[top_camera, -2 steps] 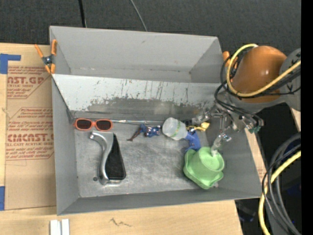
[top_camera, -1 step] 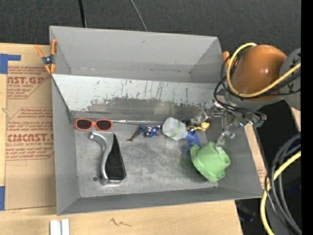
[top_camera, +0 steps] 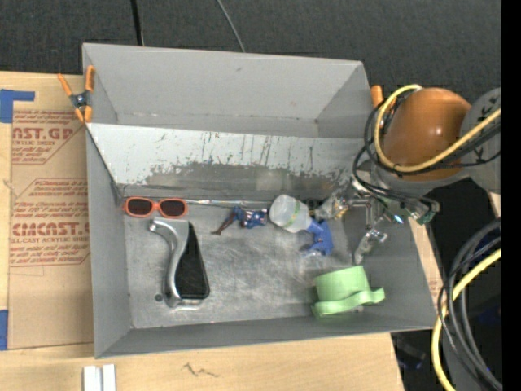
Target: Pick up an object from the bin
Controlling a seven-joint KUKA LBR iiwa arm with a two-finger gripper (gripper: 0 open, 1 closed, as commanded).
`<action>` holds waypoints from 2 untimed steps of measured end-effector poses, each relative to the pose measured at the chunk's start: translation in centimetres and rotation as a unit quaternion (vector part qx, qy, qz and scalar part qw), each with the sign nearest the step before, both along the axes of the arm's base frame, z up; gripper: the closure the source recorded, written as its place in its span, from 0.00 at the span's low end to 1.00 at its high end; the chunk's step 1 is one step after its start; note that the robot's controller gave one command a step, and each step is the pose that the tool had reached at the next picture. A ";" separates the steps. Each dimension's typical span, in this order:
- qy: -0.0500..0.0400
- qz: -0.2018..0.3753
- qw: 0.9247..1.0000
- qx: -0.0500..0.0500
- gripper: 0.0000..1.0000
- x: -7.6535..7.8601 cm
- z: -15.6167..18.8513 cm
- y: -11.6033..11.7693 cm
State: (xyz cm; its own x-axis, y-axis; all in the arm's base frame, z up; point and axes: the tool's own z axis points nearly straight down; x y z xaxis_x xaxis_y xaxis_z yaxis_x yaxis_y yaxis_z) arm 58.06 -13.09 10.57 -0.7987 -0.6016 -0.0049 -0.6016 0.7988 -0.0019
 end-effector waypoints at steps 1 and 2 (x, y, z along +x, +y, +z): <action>0.000 -0.020 1.000 0.000 0.00 0.4 -2.1 2.1; 0.000 0.439 0.899 0.000 1.00 -0.7 -3.0 2.8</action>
Offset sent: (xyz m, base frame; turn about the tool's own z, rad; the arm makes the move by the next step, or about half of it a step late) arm -0.0107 0.0225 -0.0357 -0.9238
